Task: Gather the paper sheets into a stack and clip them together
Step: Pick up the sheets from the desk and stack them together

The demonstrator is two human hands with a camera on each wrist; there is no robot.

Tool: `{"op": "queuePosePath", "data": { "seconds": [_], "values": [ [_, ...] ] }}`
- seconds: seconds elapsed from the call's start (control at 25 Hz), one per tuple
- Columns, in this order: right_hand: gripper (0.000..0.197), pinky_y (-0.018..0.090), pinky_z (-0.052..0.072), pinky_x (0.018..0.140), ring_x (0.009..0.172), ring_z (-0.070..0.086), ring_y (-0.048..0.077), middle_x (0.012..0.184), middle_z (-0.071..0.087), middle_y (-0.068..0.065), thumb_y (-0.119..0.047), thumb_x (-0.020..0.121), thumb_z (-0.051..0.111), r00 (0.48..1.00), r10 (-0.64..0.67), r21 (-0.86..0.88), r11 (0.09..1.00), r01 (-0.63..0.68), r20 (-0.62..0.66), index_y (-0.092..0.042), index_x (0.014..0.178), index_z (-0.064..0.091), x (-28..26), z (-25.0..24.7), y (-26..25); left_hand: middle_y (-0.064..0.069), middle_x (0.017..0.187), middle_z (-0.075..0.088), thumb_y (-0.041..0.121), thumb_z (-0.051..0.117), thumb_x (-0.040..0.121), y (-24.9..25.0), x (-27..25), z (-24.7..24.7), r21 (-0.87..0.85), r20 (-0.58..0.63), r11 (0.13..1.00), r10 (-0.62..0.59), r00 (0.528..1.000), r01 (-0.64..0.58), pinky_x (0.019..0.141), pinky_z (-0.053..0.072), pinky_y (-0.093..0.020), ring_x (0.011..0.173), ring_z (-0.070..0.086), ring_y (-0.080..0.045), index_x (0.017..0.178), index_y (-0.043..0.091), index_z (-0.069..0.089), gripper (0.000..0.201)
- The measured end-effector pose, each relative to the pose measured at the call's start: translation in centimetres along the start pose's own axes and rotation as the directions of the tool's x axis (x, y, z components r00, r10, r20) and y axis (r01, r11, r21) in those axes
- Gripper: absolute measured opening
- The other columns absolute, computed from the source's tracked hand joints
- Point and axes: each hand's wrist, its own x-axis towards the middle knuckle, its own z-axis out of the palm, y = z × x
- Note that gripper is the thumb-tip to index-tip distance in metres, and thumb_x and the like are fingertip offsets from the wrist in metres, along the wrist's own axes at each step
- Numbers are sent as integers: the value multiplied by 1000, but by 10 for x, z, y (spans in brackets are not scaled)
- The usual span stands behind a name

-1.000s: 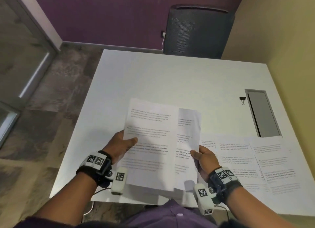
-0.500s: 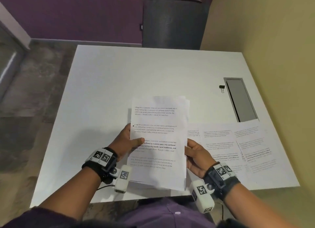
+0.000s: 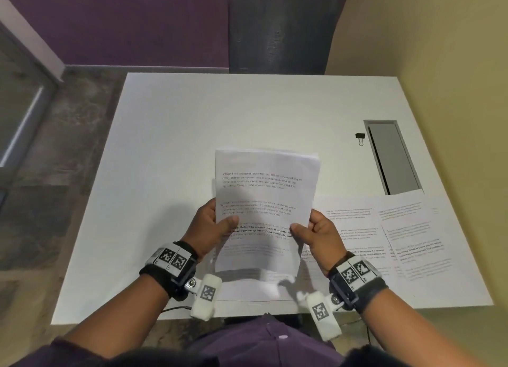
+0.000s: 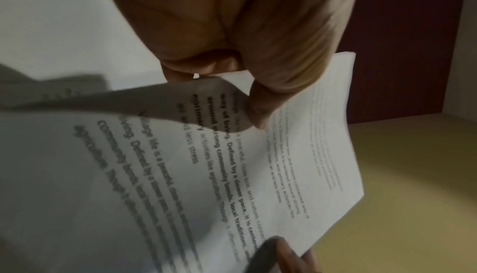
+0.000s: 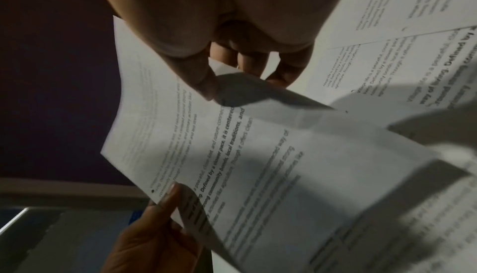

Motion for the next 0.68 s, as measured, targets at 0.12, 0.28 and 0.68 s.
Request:
{"op": "queuePosePath", "data": {
  "seconds": [0.12, 0.28, 0.68],
  "values": [
    [27, 18, 53, 64, 70, 70, 6, 76, 77, -11, 8, 91, 60, 997, -44, -132, 991, 36, -61, -16, 100, 68, 0, -6, 4, 1, 104, 78, 0, 63, 92, 0, -7, 8, -23, -58, 1000, -13, 998, 12, 82, 59, -32, 98, 73, -17, 112, 19, 63, 27],
    [48, 22, 35, 48, 32, 40, 2, 35, 44, -16, -6, 94, 62, 1000, 18, -357, 934, -14, 7, -25, 53, 46, -1, -13, 23, 3, 100, 74, -2, 62, 93, -13, -14, 21, -2, -37, 990, -138, 990, 138, 80, 56, -29, 99, 69, -18, 106, 21, 62, 26],
    [35, 30, 43, 52, 50, 49, 11, 56, 61, -3, -13, 96, 59, 994, 76, -541, 841, -22, 78, -39, 74, 62, 1, -23, 40, 3, 99, 72, 12, 57, 100, -29, -18, 25, 172, -48, 975, -134, 990, 140, 80, 50, -28, 92, 66, -12, 106, 19, 65, 13]
  ]
}}
